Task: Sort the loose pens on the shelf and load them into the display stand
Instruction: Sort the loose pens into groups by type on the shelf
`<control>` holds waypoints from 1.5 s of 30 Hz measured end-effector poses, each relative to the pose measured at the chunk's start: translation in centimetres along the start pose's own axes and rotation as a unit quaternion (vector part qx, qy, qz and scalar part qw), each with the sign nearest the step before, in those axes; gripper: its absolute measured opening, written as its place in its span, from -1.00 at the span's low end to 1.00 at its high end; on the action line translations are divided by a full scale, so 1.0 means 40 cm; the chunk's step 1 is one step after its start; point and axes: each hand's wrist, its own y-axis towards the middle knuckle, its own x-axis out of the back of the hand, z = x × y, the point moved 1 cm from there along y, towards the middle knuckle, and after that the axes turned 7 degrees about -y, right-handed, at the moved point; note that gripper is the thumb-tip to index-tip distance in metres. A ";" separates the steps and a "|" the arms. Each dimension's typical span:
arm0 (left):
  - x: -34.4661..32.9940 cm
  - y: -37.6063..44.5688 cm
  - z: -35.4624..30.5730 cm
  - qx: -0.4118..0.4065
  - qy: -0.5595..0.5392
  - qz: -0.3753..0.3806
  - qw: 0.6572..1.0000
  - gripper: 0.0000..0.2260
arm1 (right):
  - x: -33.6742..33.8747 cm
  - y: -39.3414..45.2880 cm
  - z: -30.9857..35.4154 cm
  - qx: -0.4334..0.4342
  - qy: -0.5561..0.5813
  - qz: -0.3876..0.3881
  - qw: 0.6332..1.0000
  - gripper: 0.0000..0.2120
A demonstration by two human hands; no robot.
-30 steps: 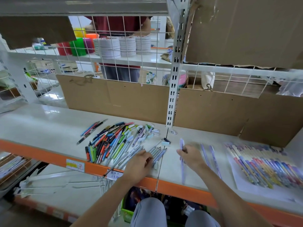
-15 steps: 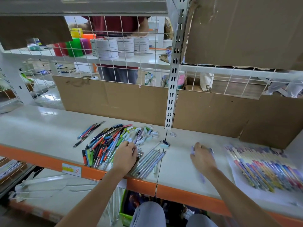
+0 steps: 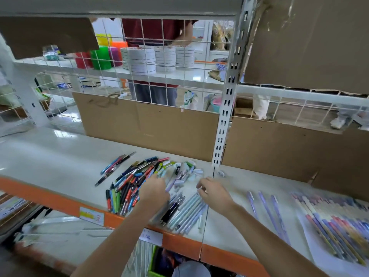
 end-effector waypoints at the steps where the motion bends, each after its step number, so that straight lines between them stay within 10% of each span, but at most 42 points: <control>1: 0.003 -0.009 0.008 -0.001 0.006 -0.001 1.000 -0.84 | -0.001 0.022 0.012 0.008 -0.001 0.002 1.000 -0.80; 10: -0.012 -0.032 0.041 -0.036 -0.035 -0.021 0.999 -0.81 | -0.067 0.217 0.074 0.076 -0.048 0.051 0.995 -0.63; 16: -0.029 -0.013 0.029 -0.043 -0.049 -0.049 0.997 -0.81 | -0.069 0.228 0.066 0.065 -0.096 0.057 0.992 -0.96; 22: -0.033 -0.016 0.023 -0.055 -0.067 -0.075 0.993 -0.81 | -0.005 0.121 0.070 -0.019 0.087 -0.005 0.996 -0.83; 32: -0.073 -0.149 -0.063 -0.215 -0.265 -0.096 0.935 -0.88 | -0.004 -0.164 -0.044 -0.215 0.536 -0.072 0.813 -0.96; 41: -0.158 -0.194 -0.091 -0.276 -0.229 -0.146 0.922 -0.80 | -0.015 -0.285 -0.084 -0.218 0.630 -0.140 0.732 -0.93; 45: -0.162 -0.188 -0.085 -0.264 -0.252 -0.126 0.922 -0.73 | -0.015 -0.291 -0.087 -0.204 0.608 -0.166 0.749 -0.85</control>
